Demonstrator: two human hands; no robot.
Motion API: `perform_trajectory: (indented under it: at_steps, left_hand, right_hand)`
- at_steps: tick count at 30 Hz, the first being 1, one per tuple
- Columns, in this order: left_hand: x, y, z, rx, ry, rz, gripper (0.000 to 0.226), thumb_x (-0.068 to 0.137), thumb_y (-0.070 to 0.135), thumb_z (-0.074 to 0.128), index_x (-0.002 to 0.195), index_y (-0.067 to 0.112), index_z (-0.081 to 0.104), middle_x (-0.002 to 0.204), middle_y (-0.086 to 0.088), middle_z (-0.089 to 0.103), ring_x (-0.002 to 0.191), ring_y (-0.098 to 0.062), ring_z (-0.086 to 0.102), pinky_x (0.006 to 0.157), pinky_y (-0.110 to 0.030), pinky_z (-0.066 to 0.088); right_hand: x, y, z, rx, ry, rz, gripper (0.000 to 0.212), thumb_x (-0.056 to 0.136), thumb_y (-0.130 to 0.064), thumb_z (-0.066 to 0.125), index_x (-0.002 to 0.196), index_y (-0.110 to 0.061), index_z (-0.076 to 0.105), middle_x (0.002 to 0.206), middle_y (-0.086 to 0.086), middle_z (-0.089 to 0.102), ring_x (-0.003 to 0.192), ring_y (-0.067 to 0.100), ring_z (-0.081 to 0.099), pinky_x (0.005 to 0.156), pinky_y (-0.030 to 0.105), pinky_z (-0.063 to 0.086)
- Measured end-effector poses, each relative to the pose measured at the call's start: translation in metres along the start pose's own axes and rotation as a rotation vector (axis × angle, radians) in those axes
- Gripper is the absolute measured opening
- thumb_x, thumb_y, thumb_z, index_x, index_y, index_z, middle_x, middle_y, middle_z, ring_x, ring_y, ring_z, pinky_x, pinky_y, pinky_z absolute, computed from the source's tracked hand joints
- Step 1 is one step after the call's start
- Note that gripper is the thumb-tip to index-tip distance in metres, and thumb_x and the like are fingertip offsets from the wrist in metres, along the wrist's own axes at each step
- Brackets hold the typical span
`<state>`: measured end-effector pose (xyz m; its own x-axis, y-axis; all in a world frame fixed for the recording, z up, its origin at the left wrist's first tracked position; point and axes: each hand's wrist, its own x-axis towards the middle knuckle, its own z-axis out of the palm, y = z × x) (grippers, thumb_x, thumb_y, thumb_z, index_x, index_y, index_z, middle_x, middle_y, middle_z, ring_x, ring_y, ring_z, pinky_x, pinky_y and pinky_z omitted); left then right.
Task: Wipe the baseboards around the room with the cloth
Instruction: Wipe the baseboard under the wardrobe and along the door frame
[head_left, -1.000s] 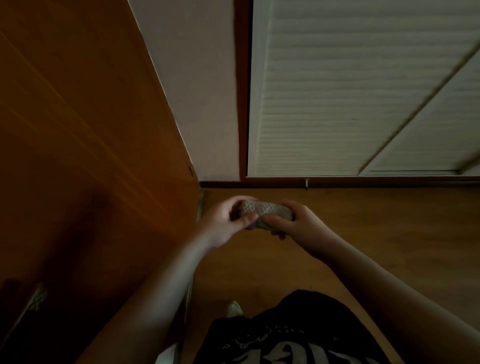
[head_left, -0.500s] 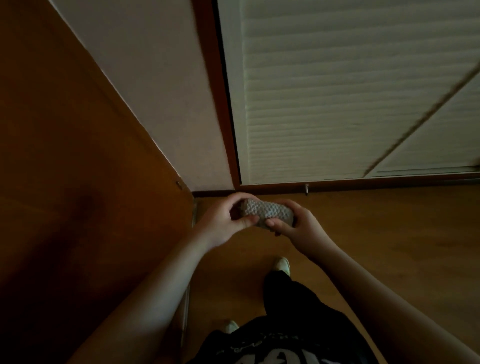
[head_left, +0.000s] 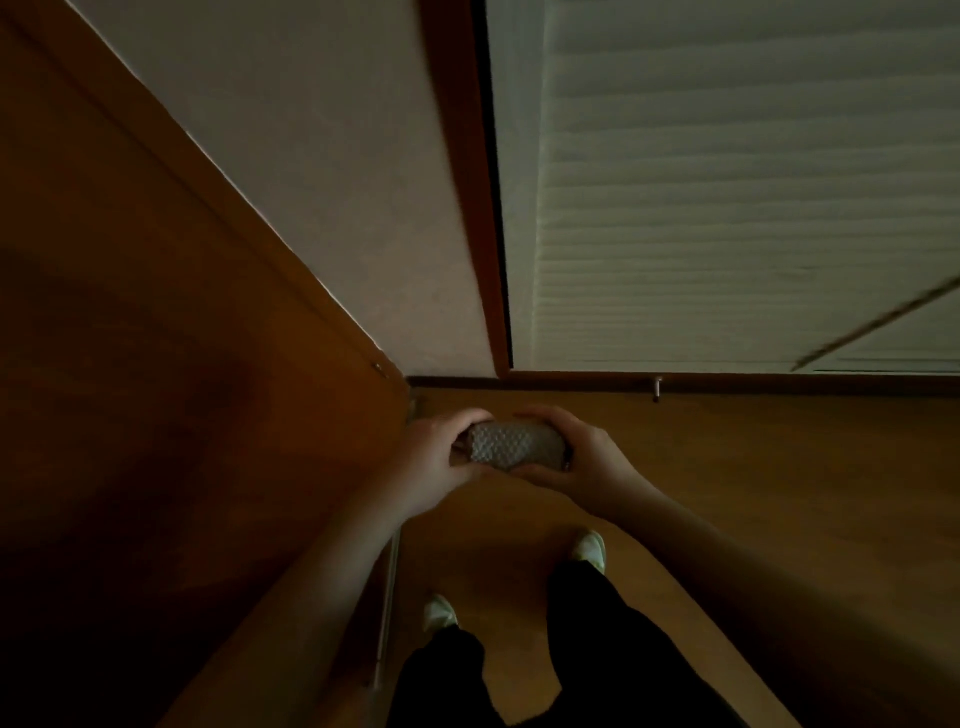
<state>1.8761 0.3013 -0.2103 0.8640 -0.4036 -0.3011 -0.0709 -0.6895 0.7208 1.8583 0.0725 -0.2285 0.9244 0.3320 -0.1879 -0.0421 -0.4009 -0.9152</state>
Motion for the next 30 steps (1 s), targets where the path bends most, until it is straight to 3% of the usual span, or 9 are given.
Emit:
perform_trajectory:
  at_steps: [2,7,12,15,17,21,24,27,30]
  left_hand:
    - [-0.003,-0.021,-0.001,0.009,0.055,0.024,0.057,0.081,0.009,0.076,0.13,0.028,0.055,0.105,0.038,0.04,0.099,0.034,0.037,0.076,0.006,0.036]
    - [-0.004,-0.074,-0.01,-0.004,0.046,0.085,0.048,0.08,0.012,0.077,0.121,0.028,0.058,0.116,0.015,0.057,0.106,-0.001,0.053,0.086,-0.017,0.047]
    - [-0.008,-0.123,-0.021,0.035,0.055,0.116,0.057,0.076,0.012,0.077,0.118,0.041,0.052,0.113,0.026,0.05,0.107,0.011,0.044,0.084,-0.009,0.039]
    - [0.002,-0.145,-0.02,0.049,0.029,0.123,0.06,0.076,0.012,0.075,0.119,0.044,0.05,0.116,0.026,0.05,0.109,0.011,0.043,0.088,-0.013,0.04]
    - [0.015,-0.159,-0.015,0.06,0.017,0.126,0.06,0.077,0.017,0.075,0.124,0.044,0.048,0.123,0.02,0.055,0.114,0.008,0.045,0.093,-0.017,0.042]
    - [0.05,-0.205,0.009,0.113,0.086,0.121,0.061,0.079,0.044,0.063,0.136,0.042,0.041,0.137,0.014,0.052,0.12,0.012,0.035,0.096,-0.011,0.034]
    - [0.088,-0.261,0.046,0.152,0.22,0.004,0.055,0.089,0.062,0.049,0.139,0.039,0.04,0.142,0.01,0.05,0.12,0.006,0.036,0.09,-0.008,0.029]
    - [0.129,-0.32,0.089,0.225,0.287,-0.079,0.053,0.094,0.053,0.046,0.141,0.028,0.045,0.141,0.001,0.053,0.124,-0.003,0.043,0.094,-0.017,0.034]
    - [0.164,-0.38,0.142,0.364,0.27,-0.144,0.054,0.092,0.043,0.057,0.141,0.023,0.047,0.138,-0.003,0.054,0.124,-0.019,0.053,0.095,-0.025,0.039]
  right_hand:
    - [0.011,0.002,0.018,-0.035,0.021,-0.025,0.072,0.075,-0.044,0.079,0.139,-0.035,0.046,0.113,-0.029,0.054,0.1,-0.014,0.057,0.08,0.006,0.047]
    - [0.027,0.004,0.071,-0.174,0.088,-0.102,0.061,0.078,-0.043,0.077,0.132,-0.024,0.056,0.116,-0.017,0.056,0.103,-0.007,0.054,0.084,0.005,0.041]
    - [0.036,0.004,0.119,-0.179,0.171,-0.067,0.056,0.078,-0.034,0.08,0.129,-0.025,0.056,0.115,-0.022,0.054,0.106,-0.017,0.051,0.085,0.002,0.04]
    - [0.046,0.016,0.135,-0.159,0.195,-0.044,0.055,0.079,-0.035,0.079,0.128,-0.028,0.055,0.114,-0.027,0.053,0.105,-0.014,0.054,0.083,0.003,0.043]
    - [0.055,0.032,0.141,-0.153,0.207,-0.005,0.054,0.078,-0.042,0.075,0.126,-0.026,0.056,0.112,-0.022,0.057,0.104,-0.012,0.055,0.082,0.004,0.045]
    - [0.081,0.095,0.15,-0.137,0.292,0.079,0.055,0.078,-0.04,0.077,0.127,-0.029,0.055,0.113,-0.027,0.054,0.105,-0.016,0.052,0.08,0.002,0.043]
    - [0.105,0.169,0.159,-0.133,0.362,0.145,0.055,0.079,-0.04,0.075,0.128,-0.033,0.053,0.111,-0.03,0.052,0.105,-0.016,0.052,0.078,0.001,0.043]
    - [0.127,0.248,0.173,-0.124,0.42,0.199,0.055,0.078,-0.043,0.073,0.129,-0.034,0.053,0.109,-0.029,0.054,0.104,-0.011,0.054,0.075,0.004,0.043]
    - [0.148,0.327,0.189,-0.125,0.411,0.235,0.056,0.078,-0.041,0.073,0.129,-0.034,0.053,0.108,-0.031,0.053,0.103,-0.013,0.053,0.075,0.004,0.041]
